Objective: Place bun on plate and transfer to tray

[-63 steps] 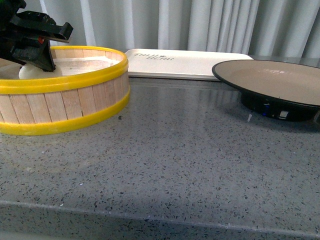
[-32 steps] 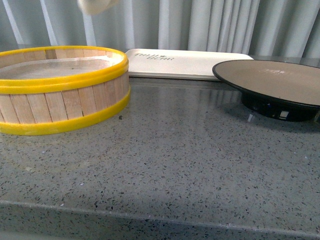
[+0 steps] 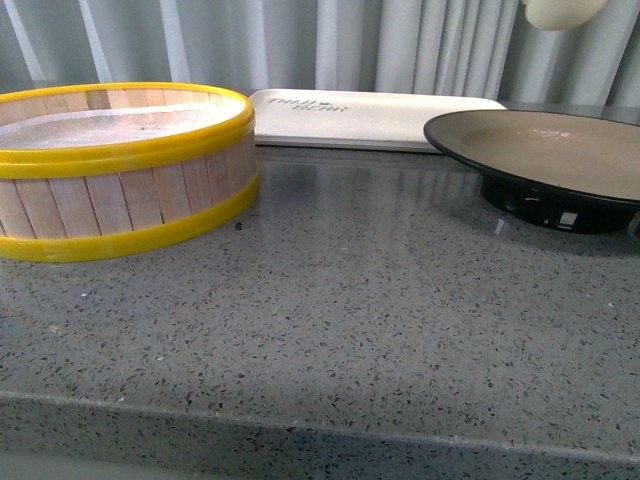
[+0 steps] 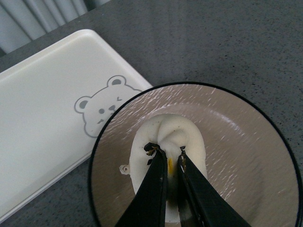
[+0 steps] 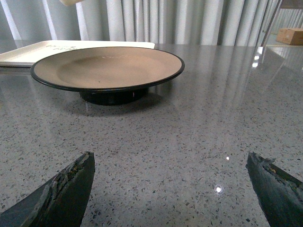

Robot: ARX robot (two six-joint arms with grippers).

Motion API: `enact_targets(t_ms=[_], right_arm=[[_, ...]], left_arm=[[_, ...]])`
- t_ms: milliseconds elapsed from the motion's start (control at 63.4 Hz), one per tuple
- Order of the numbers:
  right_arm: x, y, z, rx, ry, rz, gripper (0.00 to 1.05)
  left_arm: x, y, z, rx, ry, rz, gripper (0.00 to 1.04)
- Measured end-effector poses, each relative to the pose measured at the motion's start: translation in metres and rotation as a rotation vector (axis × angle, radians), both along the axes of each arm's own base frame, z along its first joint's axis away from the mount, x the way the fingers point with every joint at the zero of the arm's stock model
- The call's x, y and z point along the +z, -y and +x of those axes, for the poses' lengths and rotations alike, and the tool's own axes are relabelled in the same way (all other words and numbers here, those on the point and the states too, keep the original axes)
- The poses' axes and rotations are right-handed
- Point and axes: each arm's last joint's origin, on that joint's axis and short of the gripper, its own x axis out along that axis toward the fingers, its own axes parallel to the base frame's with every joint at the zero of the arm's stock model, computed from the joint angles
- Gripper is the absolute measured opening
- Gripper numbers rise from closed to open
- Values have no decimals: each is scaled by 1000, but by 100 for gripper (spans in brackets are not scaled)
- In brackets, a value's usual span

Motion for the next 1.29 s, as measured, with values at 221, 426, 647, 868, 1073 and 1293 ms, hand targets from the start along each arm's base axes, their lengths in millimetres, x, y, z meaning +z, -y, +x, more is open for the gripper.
enact_targets(t_ms=[221, 426, 647, 868, 1073, 1293], right_arm=[[0, 0, 0, 0, 0, 0, 96], [0, 0, 0, 0, 0, 0, 96], [0, 0, 0, 0, 0, 0, 96], [0, 0, 0, 0, 0, 0, 96], [0, 0, 0, 0, 0, 0, 96], [0, 0, 0, 0, 0, 0, 96]], left_arm=[[-13, 22, -5, -44, 17, 22, 4], [-36, 31, 2, -43, 2, 75, 4], [-63, 39, 11, -35, -22, 141, 4], [-76, 42, 14, -31, -36, 186, 4], [-80, 48, 10, -54, -29, 188, 4], [-83, 50, 7, -63, -36, 196, 26]])
